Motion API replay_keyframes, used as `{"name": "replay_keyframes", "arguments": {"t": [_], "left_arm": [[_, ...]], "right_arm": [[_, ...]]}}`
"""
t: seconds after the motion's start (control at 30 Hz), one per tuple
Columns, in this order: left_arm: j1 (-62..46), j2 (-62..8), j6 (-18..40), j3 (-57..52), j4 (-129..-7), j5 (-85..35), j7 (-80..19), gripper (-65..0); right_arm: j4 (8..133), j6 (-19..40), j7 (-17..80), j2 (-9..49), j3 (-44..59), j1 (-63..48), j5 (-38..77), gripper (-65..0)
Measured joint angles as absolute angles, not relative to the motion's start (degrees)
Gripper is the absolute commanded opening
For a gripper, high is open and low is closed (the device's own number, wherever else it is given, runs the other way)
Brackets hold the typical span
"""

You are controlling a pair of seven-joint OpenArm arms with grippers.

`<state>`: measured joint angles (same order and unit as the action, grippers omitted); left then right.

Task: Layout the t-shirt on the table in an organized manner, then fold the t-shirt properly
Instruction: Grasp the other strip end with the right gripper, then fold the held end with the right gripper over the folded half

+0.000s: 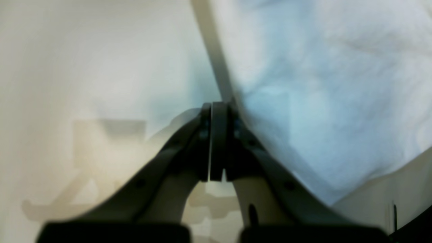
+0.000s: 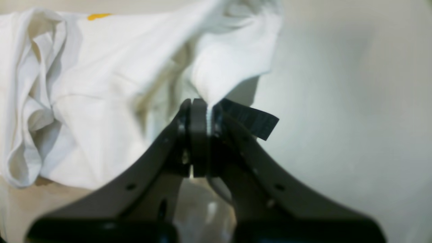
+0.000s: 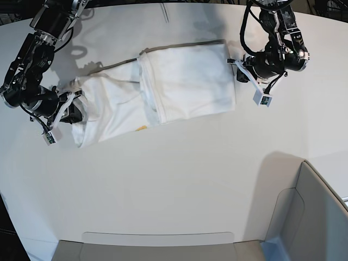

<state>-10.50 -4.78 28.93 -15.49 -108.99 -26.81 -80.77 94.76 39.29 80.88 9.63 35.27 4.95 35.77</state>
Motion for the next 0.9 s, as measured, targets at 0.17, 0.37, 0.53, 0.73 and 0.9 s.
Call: {"name": "replay_keyframes", "arguments": {"t": [0.17,0.37,0.53,0.73,0.9], "left_arm": [[-10.9,-4.8,28.9,-15.5,-109.0,-26.8,-80.6,-65.0],[-11.7,-6.0,28.9,-16.3,-109.0,-27.0,-80.6,-65.0],[-11.5,-8.3,28.9,-20.7,-109.0,-26.6,-80.6,-65.0],[-11.6,-8.6,29.2,-21.5,-109.0,-26.6,-80.6,-65.0],[-13.3,-8.6,29.2,-21.3,-109.1,-26.8,-80.7,-65.0]], "right_arm": [[87.2,39.3,80.9,13.1,39.6,7.0,35.0,-65.0],[94.5,39.3,81.0,15.1,36.5,6.8,34.8,-65.0],[103.3,39.2,80.5,13.3,27.7,5.1,35.6,-65.0],[110.5,39.3,81.2,9.6,21.3,1.9,30.2,-65.0],[117.2,39.2,80.8,6.4,15.0,0.6,27.2,-65.0]]}}
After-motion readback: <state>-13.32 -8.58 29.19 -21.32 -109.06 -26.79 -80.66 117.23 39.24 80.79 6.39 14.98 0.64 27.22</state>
